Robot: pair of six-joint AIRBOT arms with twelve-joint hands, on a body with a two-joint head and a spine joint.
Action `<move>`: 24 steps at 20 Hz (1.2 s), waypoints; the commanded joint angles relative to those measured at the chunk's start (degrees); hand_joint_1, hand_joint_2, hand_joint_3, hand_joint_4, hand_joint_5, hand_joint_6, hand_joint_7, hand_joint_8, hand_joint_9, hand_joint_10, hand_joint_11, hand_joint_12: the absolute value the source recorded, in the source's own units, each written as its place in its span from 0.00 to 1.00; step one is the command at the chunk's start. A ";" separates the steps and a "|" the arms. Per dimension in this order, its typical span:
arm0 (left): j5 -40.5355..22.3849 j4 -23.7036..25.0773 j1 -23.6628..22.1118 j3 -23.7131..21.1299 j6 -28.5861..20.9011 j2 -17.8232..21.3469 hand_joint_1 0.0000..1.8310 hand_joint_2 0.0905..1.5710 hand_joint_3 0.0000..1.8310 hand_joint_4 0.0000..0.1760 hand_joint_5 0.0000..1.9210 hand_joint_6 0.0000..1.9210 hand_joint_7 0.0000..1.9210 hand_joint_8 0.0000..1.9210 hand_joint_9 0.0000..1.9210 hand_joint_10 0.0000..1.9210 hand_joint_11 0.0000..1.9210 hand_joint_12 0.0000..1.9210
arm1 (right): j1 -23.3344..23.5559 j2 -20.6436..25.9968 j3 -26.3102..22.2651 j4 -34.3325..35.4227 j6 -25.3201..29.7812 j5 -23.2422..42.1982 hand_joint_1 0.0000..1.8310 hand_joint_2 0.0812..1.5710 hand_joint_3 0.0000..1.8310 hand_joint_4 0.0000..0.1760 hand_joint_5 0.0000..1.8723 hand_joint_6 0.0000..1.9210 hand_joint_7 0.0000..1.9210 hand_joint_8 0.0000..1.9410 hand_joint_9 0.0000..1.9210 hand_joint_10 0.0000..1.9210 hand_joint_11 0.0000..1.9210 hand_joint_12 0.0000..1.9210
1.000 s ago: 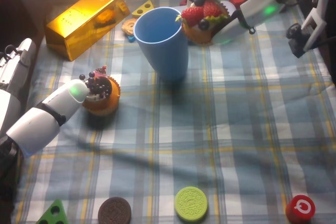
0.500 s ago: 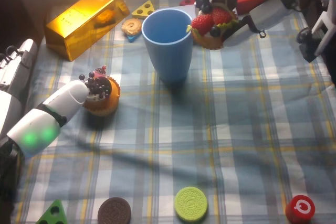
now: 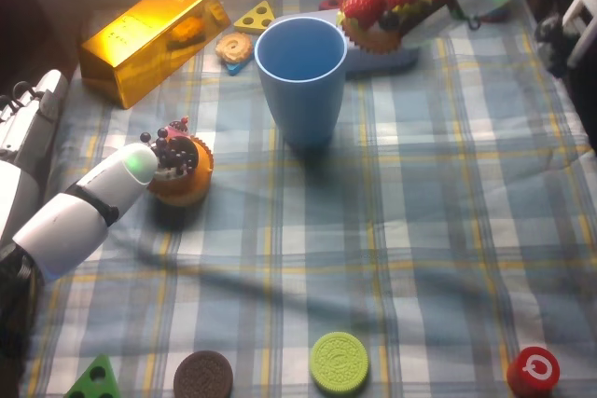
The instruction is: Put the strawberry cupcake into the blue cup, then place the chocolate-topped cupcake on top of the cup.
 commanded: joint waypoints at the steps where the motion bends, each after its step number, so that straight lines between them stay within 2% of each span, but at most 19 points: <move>1: -5.79 2.74 -0.18 0.54 -0.34 0.39 0.00 0.59 0.00 0.37 0.01 0.00 0.03 0.00 0.00 0.00 0.00 0.00 | 1.47 -0.04 -0.26 2.86 0.78 1.71 0.59 0.71 0.00 0.00 0.49 0.55 0.65 0.03 0.70 0.01 0.51 0.52; 2: -5.68 2.72 -0.27 0.68 -0.35 0.38 0.00 0.59 0.00 0.39 0.01 0.00 0.02 0.00 0.00 0.00 0.00 0.00 | 1.93 -0.04 -0.22 2.59 0.78 1.71 0.59 0.70 0.00 0.00 0.51 0.52 0.66 0.02 0.71 0.01 0.53 0.49; 3: -5.80 2.72 -0.39 0.68 -0.35 0.37 0.00 0.59 0.00 0.39 0.01 0.00 0.02 0.00 0.00 0.00 0.00 0.00 | 2.47 -0.04 0.04 2.58 0.75 1.71 0.57 0.71 0.00 0.24 0.49 0.56 0.65 0.01 0.70 0.00 0.54 0.46; 4: -5.98 2.70 -0.39 0.66 -0.35 0.38 0.00 0.59 0.00 0.42 0.01 0.00 0.02 0.00 0.00 0.00 0.00 0.00 | 2.88 -0.05 0.25 2.58 0.69 1.71 0.56 0.73 0.00 0.26 0.47 0.59 0.63 0.00 0.69 0.00 0.54 0.44; 5: -6.25 2.54 -0.39 0.66 -0.35 0.39 0.00 0.59 0.00 0.41 0.01 0.00 0.02 0.00 0.00 0.00 0.00 0.00 | 3.40 -0.07 0.51 2.48 0.52 1.71 0.59 0.72 0.00 0.00 0.49 0.56 0.64 0.00 0.70 0.01 0.55 0.44; 6: -6.37 2.37 -0.39 0.67 -0.35 0.47 0.00 0.59 0.00 0.42 0.01 0.00 0.02 0.00 0.00 0.00 0.00 0.00 | 3.62 -0.17 0.69 2.46 0.48 1.71 0.57 0.71 0.00 0.13 0.50 0.55 0.65 0.00 0.71 0.01 0.53 0.51; 8: -6.37 2.34 -0.44 0.70 -0.35 0.59 0.00 0.59 0.00 0.36 0.01 0.00 0.02 0.00 0.00 0.00 0.00 0.00 | 3.81 -0.94 0.97 2.47 0.47 1.72 0.59 0.70 0.00 0.00 0.51 0.52 0.65 0.00 0.70 0.01 0.44 0.66; 9: -6.38 2.34 -0.45 0.70 -0.35 0.60 0.00 0.60 0.00 0.32 0.01 0.00 0.02 0.00 0.00 0.00 0.00 0.00 | 3.95 -1.44 1.17 2.47 0.44 1.73 0.61 0.70 0.00 0.00 0.51 0.53 0.66 0.00 0.72 0.01 0.45 0.67; 12: -6.34 2.34 -0.45 0.71 -0.34 0.59 0.00 0.58 0.00 0.39 0.02 0.00 0.03 0.00 0.00 0.00 0.00 0.00 | 4.20 -3.00 1.98 3.02 0.39 1.76 0.59 0.70 0.00 0.00 0.51 0.53 0.71 0.01 0.76 0.05 0.47 0.73; 13: -6.31 2.34 -0.46 0.75 -0.34 0.59 0.00 0.57 0.00 0.39 0.01 0.00 0.03 0.00 0.00 0.00 0.00 0.00 | 4.20 -3.20 2.11 3.42 0.29 1.77 0.58 0.70 0.01 0.00 0.51 0.54 0.72 0.01 0.69 0.24 0.45 0.81; 14: -6.20 2.34 -0.53 0.81 -0.34 0.55 0.00 0.58 0.00 0.38 0.01 0.00 0.02 0.00 0.00 0.00 0.00 0.00 | 4.20 -3.28 2.17 4.13 -0.17 1.80 0.59 0.69 0.01 0.00 0.52 0.51 0.73 0.02 0.60 0.53 0.46 0.89; 15: -6.12 2.35 -0.56 0.82 -0.34 0.55 0.00 0.59 0.00 0.34 0.01 0.00 0.02 0.00 0.00 0.00 0.00 0.00 | 4.20 -3.54 2.17 4.84 -0.78 1.89 0.59 0.69 0.00 0.05 0.53 0.49 0.60 0.36 0.54 0.79 0.48 0.97; 16: -6.11 2.35 -0.56 0.82 -0.34 0.55 0.00 0.59 0.00 0.28 0.02 0.00 0.03 0.00 0.00 0.00 0.00 0.00 | 4.20 -3.78 2.17 5.28 -1.18 1.93 0.60 0.69 0.00 0.00 0.53 0.50 0.50 0.63 0.50 0.90 0.48 0.99; 18: -6.24 2.51 -0.56 0.66 -0.33 0.55 0.00 0.59 0.00 0.22 0.03 0.01 0.04 0.01 0.00 0.00 0.00 0.00 | 4.20 -4.47 2.17 5.82 -1.51 2.04 0.59 0.70 0.00 0.00 0.52 0.52 0.42 0.72 0.42 0.90 0.40 1.00; 19: -6.23 2.61 -0.61 0.64 -0.33 0.52 0.00 0.59 0.00 0.21 0.02 0.00 0.04 0.01 0.00 0.00 0.00 0.00 | 4.18 -4.84 2.17 5.87 -1.51 2.13 0.58 0.69 0.00 0.28 0.53 0.49 0.44 0.73 0.45 0.88 0.42 1.00; 20: -6.14 2.62 -0.67 0.70 -0.32 0.48 0.00 0.59 0.00 0.21 0.02 0.00 0.04 0.01 0.00 0.00 0.00 0.00 | 4.15 -5.09 2.16 5.94 -1.51 2.20 0.58 0.69 0.00 0.28 0.53 0.49 0.44 0.73 0.45 0.88 0.42 1.00; 22: -6.00 2.62 -0.71 0.81 -0.32 0.45 0.00 0.59 0.00 0.31 0.01 0.00 0.03 0.00 0.00 0.00 0.00 0.00 | 3.85 -5.60 2.17 6.57 -1.74 2.43 0.59 0.69 0.00 0.04 0.53 0.50 0.48 0.41 0.43 0.61 0.32 0.89; 23: -6.01 2.62 -0.71 0.80 -0.32 0.46 0.00 0.59 0.00 0.36 0.01 0.00 0.02 0.00 0.00 0.00 0.00 0.00 | 3.75 -5.80 2.17 6.79 -1.99 2.51 0.59 0.70 0.00 0.00 0.52 0.52 0.51 0.24 0.43 0.44 0.28 0.81; 24: -6.06 2.62 -0.71 0.78 -0.32 0.49 0.00 0.59 0.00 0.42 0.01 0.00 0.02 0.00 0.00 0.00 0.00 0.00 | 3.49 -6.09 2.18 7.58 -2.55 2.60 0.59 0.70 0.00 0.00 0.52 0.51 0.53 0.15 0.43 0.37 0.25 0.78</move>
